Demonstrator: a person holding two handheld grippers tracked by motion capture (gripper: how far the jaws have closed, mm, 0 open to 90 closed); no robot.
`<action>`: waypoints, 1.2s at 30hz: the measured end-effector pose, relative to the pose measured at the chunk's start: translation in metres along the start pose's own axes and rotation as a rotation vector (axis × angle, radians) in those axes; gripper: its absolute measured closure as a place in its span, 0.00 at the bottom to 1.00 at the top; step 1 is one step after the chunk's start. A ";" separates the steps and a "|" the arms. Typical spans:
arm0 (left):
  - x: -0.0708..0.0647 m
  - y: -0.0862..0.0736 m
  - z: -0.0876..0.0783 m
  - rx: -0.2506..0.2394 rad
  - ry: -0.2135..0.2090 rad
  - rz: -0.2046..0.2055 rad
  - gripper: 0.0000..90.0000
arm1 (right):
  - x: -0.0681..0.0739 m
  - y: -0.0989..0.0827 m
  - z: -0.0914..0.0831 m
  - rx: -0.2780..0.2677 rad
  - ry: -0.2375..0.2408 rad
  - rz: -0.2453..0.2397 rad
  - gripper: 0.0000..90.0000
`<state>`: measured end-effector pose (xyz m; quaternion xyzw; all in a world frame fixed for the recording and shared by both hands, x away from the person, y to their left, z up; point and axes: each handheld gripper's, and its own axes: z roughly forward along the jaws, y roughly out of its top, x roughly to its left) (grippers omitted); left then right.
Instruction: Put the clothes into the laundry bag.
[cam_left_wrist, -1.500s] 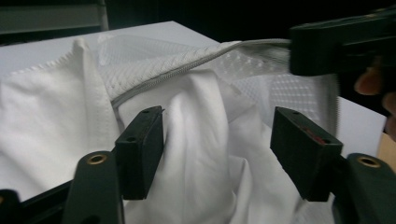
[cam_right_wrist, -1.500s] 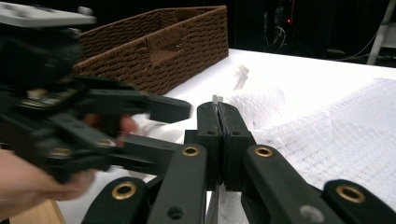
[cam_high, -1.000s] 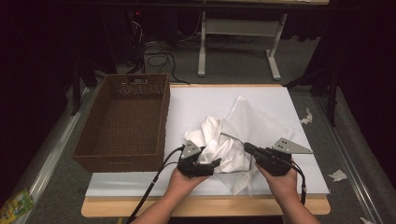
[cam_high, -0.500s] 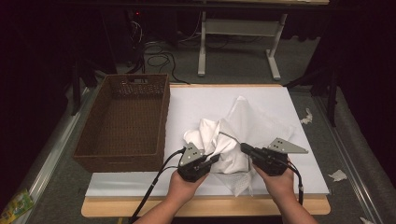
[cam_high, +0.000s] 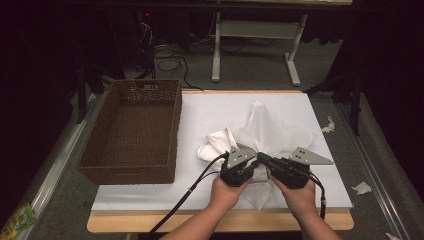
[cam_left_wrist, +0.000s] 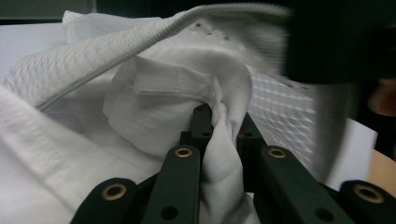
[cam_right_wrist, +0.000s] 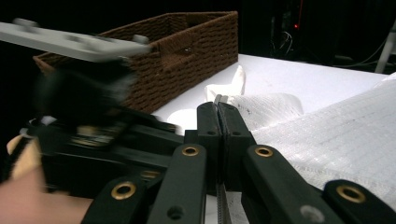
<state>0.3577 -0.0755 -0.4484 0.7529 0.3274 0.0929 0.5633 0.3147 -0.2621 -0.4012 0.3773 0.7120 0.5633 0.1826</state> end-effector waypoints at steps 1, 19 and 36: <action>0.001 0.000 0.007 0.010 0.013 -0.004 0.91 | 0.001 0.001 -0.001 -0.002 0.001 0.003 1.00; 0.040 -0.033 -0.074 -0.039 -0.002 0.004 0.27 | -0.002 0.000 -0.007 -0.009 -0.019 -0.022 1.00; 0.050 -0.043 -0.042 0.246 -0.037 -0.040 0.89 | -0.004 -0.005 -0.006 0.012 -0.024 -0.012 1.00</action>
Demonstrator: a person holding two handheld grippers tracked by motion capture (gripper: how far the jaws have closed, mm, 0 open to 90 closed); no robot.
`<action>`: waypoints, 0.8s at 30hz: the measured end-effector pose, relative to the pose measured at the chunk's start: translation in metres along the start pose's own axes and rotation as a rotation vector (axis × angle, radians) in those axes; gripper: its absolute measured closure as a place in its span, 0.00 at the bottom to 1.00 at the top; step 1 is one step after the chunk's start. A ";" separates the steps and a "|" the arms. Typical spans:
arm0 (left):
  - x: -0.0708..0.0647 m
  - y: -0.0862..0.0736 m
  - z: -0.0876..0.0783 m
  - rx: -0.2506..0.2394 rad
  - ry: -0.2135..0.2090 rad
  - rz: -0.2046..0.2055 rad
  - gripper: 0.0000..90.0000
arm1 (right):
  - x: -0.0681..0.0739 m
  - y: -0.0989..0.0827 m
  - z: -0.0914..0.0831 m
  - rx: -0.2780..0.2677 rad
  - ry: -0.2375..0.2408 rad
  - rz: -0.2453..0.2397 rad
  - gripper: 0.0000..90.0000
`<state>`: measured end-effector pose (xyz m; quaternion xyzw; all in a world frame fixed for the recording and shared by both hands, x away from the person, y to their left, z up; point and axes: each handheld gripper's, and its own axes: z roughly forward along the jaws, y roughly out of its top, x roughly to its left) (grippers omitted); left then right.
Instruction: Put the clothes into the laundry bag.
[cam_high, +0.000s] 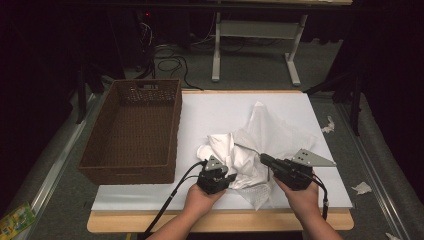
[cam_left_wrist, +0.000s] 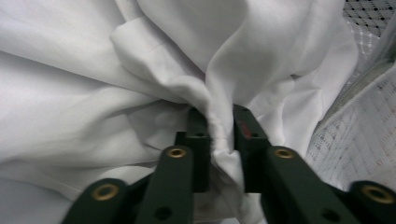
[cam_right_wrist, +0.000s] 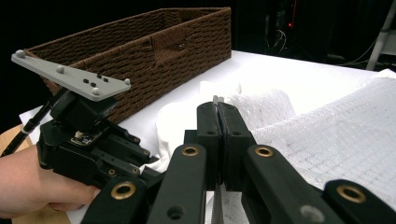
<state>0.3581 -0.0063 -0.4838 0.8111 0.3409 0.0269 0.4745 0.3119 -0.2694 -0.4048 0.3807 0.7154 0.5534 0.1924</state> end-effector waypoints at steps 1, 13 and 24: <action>0.000 0.000 0.000 -0.001 0.000 0.004 0.91 | 0.000 0.000 0.000 0.001 0.000 0.000 1.00; -0.006 -0.003 -0.006 -0.069 0.010 0.053 0.95 | 0.001 -0.002 0.001 0.004 0.004 0.014 1.00; -0.044 0.040 -0.013 -0.265 0.001 0.181 0.95 | 0.006 0.008 0.007 -0.010 0.029 -0.009 1.00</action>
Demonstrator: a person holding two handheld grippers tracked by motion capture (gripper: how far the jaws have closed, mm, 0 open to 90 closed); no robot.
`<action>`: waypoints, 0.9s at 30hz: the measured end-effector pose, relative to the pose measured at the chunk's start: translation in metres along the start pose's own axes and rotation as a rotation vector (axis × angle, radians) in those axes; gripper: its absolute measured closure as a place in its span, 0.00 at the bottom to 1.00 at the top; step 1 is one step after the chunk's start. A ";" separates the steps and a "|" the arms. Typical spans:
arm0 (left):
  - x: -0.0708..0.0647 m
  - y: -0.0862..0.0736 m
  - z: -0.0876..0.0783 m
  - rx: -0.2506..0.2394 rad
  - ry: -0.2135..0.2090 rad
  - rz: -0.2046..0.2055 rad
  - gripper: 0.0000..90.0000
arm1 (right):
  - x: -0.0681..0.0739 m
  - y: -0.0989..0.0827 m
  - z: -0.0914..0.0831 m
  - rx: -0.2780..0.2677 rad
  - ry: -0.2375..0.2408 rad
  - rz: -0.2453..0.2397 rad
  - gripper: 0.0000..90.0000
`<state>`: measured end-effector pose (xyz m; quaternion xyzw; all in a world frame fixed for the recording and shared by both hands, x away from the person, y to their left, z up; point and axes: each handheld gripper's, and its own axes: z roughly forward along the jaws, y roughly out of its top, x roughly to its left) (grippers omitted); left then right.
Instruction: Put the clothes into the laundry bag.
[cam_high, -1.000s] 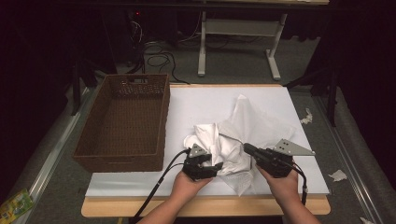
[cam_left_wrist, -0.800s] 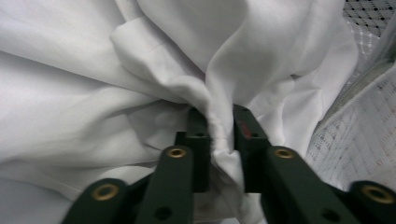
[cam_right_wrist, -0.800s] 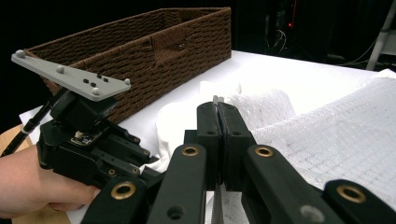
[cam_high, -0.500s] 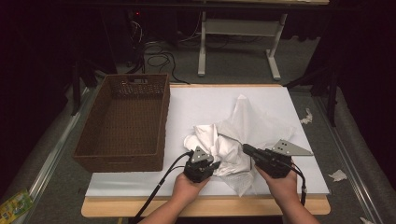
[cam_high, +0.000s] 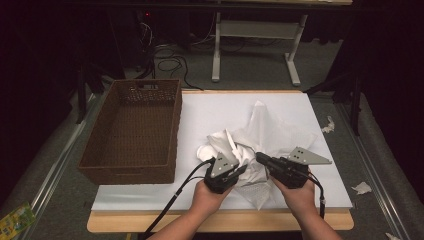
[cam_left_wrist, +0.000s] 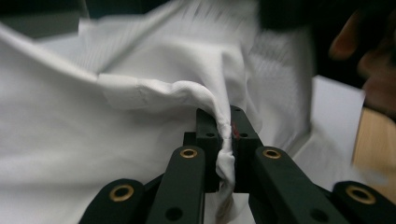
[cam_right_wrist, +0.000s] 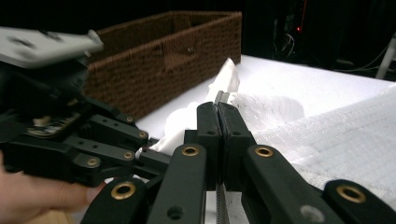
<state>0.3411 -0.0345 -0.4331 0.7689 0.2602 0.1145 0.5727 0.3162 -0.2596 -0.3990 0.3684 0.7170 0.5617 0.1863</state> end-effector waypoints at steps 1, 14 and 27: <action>-0.002 0.006 0.003 -0.008 -0.007 -0.008 0.95 | -0.001 0.002 -0.001 -0.009 0.001 0.010 1.00; 0.000 0.011 0.082 0.037 0.111 -0.030 0.95 | -0.006 0.015 -0.024 -0.093 0.018 0.033 1.00; -0.008 0.007 0.053 -0.014 0.019 -0.050 0.41 | -0.006 0.011 -0.025 -0.084 0.013 0.024 1.00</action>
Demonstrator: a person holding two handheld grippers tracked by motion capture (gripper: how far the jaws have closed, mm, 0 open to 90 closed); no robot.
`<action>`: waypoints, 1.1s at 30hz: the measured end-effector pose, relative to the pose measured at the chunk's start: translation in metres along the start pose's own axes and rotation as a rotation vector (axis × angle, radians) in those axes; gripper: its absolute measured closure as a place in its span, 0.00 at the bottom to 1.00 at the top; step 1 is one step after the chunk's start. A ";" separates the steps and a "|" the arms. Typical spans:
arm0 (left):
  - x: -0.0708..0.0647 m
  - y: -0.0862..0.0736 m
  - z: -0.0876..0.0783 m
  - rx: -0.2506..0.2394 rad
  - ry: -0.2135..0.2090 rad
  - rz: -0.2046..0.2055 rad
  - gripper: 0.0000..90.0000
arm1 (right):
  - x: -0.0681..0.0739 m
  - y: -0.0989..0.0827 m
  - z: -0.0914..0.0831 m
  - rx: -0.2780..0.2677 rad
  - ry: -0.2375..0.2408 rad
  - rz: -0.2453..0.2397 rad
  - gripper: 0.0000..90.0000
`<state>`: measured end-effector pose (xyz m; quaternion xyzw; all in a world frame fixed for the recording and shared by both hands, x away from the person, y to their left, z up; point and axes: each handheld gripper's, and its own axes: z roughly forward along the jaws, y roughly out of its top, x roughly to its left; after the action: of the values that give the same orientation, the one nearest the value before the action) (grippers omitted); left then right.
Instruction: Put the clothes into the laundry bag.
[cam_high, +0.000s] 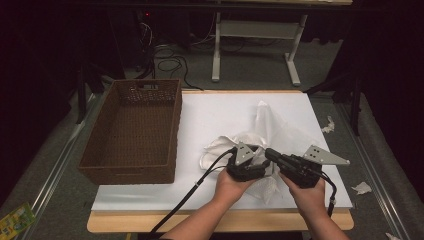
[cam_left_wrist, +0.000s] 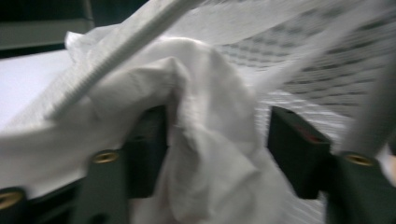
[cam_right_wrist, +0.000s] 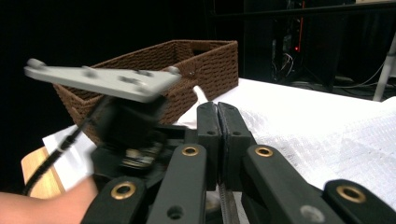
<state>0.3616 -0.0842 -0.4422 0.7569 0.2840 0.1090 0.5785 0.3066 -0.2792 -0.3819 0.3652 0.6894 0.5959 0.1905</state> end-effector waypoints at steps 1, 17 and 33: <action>-0.001 -0.001 -0.004 -0.001 -0.006 -0.004 0.36 | 0.000 -0.001 0.000 0.004 0.000 0.003 1.00; 0.061 -0.025 -0.081 0.003 0.168 -0.054 0.27 | -0.005 -0.004 -0.001 0.015 -0.014 0.008 1.00; 0.100 -0.032 -0.039 0.244 0.205 -0.117 0.83 | -0.008 -0.008 0.002 0.033 -0.029 0.014 1.00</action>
<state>0.4145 0.0082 -0.4766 0.7886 0.3962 0.1162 0.4556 0.3114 -0.2839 -0.3915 0.3815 0.6939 0.5803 0.1902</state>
